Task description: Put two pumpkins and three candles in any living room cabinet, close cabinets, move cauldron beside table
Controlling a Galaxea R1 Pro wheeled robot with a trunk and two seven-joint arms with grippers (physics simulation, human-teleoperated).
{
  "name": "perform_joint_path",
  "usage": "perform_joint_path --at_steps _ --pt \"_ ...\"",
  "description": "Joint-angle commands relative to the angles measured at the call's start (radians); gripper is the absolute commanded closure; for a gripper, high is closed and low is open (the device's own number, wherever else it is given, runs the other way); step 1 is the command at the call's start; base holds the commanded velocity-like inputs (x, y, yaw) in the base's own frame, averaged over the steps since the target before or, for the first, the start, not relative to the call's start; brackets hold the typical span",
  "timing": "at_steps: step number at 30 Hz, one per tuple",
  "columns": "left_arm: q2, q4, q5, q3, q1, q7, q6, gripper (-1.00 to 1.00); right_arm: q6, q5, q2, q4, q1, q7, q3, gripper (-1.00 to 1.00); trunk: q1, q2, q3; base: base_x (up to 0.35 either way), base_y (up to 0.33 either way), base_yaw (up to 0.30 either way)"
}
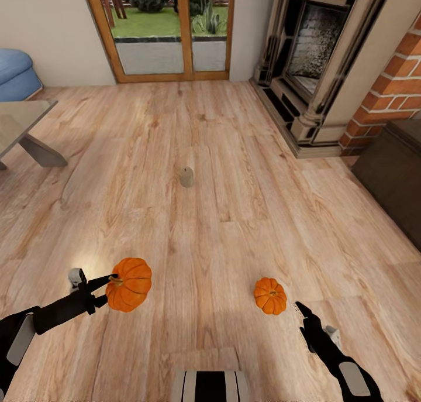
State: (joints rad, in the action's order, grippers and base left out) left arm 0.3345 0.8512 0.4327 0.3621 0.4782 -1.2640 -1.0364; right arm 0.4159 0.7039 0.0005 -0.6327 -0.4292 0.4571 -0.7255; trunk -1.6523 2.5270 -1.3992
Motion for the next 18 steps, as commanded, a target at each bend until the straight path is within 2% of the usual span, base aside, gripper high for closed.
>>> perform_joint_path --at_steps 1,4,6,10,13,18 --pt "0.0 0.0 0.001 0.0 0.0 0.0 -0.001 1.0 -0.001 0.0 -0.011 0.009 0.0 0.033 0.0 -1.0 0.0 0.0 -0.004 0.0 0.0 0.0" --pt "-0.001 0.0 0.001 0.0 -0.001 0.0 -0.001 1.0 -0.004 -0.001 -0.029 0.066 0.0 0.093 -0.001 -1.0 -0.002 0.001 -0.016 0.0 0.0 0.0" --pt "-0.001 0.0 0.001 0.0 -0.001 0.0 -0.001 1.0 -0.005 -0.001 -0.032 0.078 0.0 0.102 -0.001 -1.0 -0.003 0.001 -0.023 0.0 0.0 0.0" --pt "-0.003 0.0 0.001 0.001 -0.001 0.0 -0.001 1.0 -0.006 -0.005 -0.041 0.089 0.0 0.11 -0.001 -1.0 -0.004 0.002 -0.039 0.0 0.0 0.0" --pt "-0.003 0.0 0.001 0.001 -0.001 0.0 0.0 1.0 -0.005 -0.011 -0.058 0.092 0.0 0.111 0.002 -1.0 -0.006 0.003 -0.05 0.0 0.0 0.0" --pt "-0.003 0.0 0.001 0.001 -0.001 0.001 0.0 1.0 -0.004 -0.007 -0.062 0.092 0.0 0.111 0.003 -1.0 -0.008 0.004 -0.07 0.0 0.0 0.0"
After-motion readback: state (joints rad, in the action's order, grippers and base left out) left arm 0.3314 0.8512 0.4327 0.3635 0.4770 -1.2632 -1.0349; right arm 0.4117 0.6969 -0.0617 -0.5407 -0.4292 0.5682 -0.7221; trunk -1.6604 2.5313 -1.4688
